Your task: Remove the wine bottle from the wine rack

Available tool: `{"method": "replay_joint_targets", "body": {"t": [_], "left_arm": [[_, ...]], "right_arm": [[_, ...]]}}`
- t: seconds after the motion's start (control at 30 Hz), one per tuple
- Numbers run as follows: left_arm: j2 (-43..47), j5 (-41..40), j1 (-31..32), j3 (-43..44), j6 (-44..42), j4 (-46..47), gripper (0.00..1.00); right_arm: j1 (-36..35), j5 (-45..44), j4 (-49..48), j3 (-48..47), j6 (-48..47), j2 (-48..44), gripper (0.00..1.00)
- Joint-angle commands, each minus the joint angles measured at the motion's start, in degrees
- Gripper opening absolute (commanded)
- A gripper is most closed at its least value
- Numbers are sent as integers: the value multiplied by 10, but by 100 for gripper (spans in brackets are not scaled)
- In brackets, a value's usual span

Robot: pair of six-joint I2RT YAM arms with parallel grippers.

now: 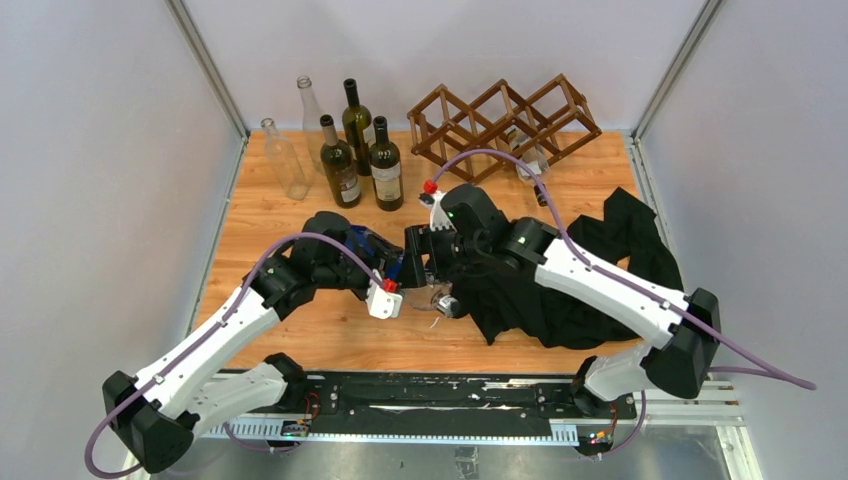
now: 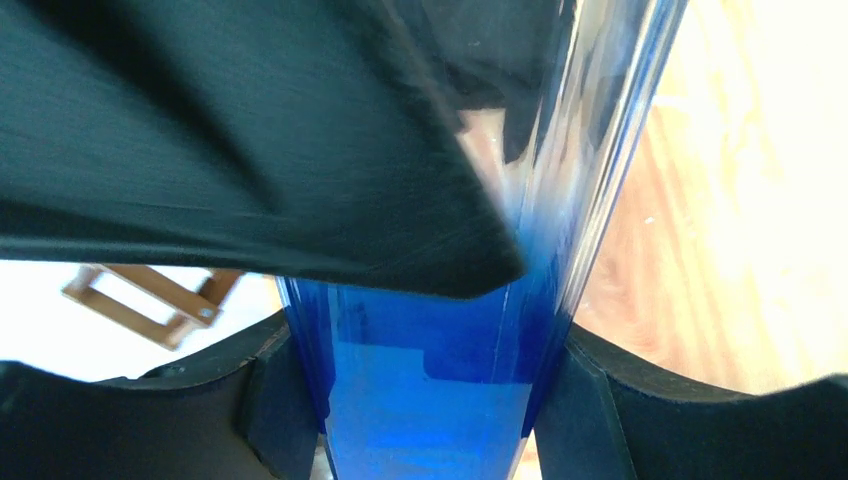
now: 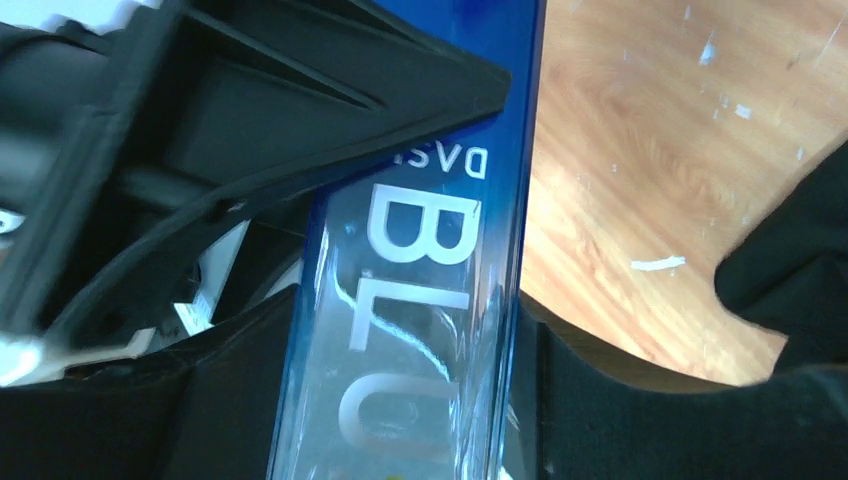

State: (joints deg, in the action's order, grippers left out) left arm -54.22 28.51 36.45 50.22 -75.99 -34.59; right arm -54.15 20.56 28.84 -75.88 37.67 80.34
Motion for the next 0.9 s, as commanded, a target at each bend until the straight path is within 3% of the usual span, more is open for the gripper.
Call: {"method": "replay_joint_targets", "body": {"t": [0.0, 0.1, 0.47, 0.67, 0.87], "left_arm": [[38, -27, -3, -25, 123, 50, 0], [58, -22, -3, -21, 201, 82, 0], [58, -8, -15, 24, 462, 144, 0], [36, 64, -50, 70, 621, 182, 0], [4, 181, -63, 122, 735, 191, 0]], "right_arm": [[-10, -44, -102, 18, -46, -95, 83], [-2, -81, -103, 37, -62, -136, 89], [14, -145, -104, 91, -130, -288, 93], [15, -127, -133, 125, -157, -348, 94], [15, -61, -184, 115, -189, -305, 97]]}}
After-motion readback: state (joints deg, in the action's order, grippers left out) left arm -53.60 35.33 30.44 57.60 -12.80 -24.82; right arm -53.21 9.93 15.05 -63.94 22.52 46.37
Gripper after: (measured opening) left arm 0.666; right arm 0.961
